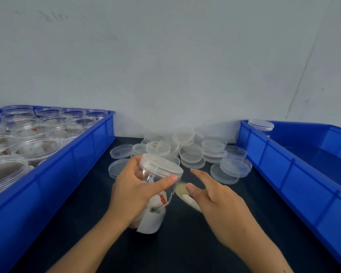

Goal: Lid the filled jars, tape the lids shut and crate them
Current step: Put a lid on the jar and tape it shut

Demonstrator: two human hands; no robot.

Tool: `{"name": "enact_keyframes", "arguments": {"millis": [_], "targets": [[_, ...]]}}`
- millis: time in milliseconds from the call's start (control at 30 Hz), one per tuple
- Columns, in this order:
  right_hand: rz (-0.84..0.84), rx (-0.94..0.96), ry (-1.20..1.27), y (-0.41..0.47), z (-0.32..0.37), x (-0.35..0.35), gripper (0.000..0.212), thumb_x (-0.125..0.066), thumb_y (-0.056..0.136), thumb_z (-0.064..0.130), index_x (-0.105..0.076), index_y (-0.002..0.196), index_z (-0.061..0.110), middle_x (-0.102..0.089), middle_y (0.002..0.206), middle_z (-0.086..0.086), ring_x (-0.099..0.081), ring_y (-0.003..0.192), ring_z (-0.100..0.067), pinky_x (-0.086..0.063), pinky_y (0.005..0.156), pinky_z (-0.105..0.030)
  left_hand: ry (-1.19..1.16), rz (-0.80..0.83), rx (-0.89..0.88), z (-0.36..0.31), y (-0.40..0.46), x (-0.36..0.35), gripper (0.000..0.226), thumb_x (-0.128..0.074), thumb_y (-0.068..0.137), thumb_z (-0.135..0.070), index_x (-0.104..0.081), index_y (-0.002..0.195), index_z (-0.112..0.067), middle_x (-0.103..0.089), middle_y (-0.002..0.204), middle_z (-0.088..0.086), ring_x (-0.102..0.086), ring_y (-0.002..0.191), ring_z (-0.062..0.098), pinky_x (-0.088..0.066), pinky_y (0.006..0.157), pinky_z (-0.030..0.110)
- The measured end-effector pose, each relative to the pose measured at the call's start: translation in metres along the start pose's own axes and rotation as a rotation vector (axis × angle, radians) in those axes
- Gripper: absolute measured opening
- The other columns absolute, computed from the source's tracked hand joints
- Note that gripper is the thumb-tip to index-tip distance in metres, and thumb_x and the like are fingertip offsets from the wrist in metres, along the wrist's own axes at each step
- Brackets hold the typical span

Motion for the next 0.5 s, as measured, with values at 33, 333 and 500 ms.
{"name": "enact_keyframes", "arguments": {"millis": [33,333,500], "targets": [[0.002,0.012,-0.009,-0.0006,-0.0003,-0.0001,0.052,-0.028,0.096,0.057,-0.022,0.146,0.044,-0.061,0.095,0.012,-0.051,0.083,-0.005,-0.036,0.072,-0.023,-0.036,0.020,0.006,0.0000,0.0004,0.0004,0.072,-0.089,0.046,-0.054,-0.061,0.106,-0.027,-0.072,0.095,-0.021,-0.068,0.085,-0.002,-0.052,0.068,0.014],[-0.029,0.073,-0.078,0.0016,-0.0037,0.0067,0.041,-0.028,0.102,0.046,-0.027,0.143,0.046,-0.065,0.111,0.006,-0.058,0.102,-0.014,-0.042,0.084,-0.029,-0.193,0.245,0.112,0.0024,0.0045,0.0009,0.074,-0.088,0.046,-0.045,-0.063,0.111,-0.020,-0.075,0.102,-0.006,-0.070,0.094,0.009,-0.053,0.067,0.014],[-0.049,0.098,-0.089,0.0016,-0.0021,0.0028,0.039,-0.028,0.102,0.045,-0.027,0.141,0.051,-0.065,0.105,0.006,-0.058,0.098,-0.012,-0.042,0.079,-0.027,-0.235,0.269,0.109,0.0069,0.0066,0.0055,0.083,-0.083,0.043,-0.041,-0.054,0.118,-0.020,-0.073,0.104,-0.010,-0.069,0.094,0.005,-0.052,0.067,0.012]]}}
Point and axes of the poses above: each hand's wrist, its own y-axis towards the middle knuckle, its own x-axis out of the back of the hand, z = x × y, the point moved 1 cm from there along y, towards the middle knuckle
